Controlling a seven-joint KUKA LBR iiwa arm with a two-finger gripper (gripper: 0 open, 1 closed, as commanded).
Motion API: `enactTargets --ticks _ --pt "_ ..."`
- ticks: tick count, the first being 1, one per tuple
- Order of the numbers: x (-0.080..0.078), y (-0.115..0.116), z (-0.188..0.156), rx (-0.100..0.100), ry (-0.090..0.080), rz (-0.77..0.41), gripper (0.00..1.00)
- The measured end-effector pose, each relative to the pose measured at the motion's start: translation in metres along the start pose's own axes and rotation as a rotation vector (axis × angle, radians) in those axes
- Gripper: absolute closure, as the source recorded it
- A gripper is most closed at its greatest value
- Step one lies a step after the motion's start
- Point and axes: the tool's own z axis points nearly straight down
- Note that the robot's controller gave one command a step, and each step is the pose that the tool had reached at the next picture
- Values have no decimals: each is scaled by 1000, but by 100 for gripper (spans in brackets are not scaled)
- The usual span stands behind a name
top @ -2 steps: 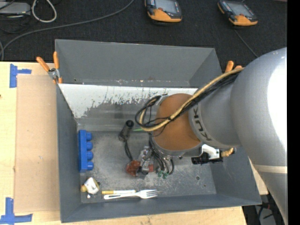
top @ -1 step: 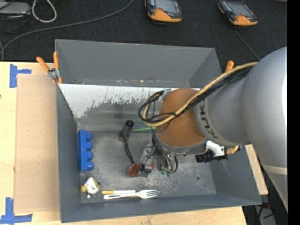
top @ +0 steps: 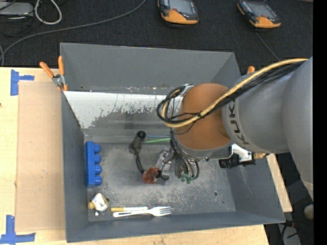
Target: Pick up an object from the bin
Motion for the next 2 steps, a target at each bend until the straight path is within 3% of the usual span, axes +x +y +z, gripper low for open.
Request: enactTargets --ticks 2 --pt "1 0 -31 1 6 -2 100"
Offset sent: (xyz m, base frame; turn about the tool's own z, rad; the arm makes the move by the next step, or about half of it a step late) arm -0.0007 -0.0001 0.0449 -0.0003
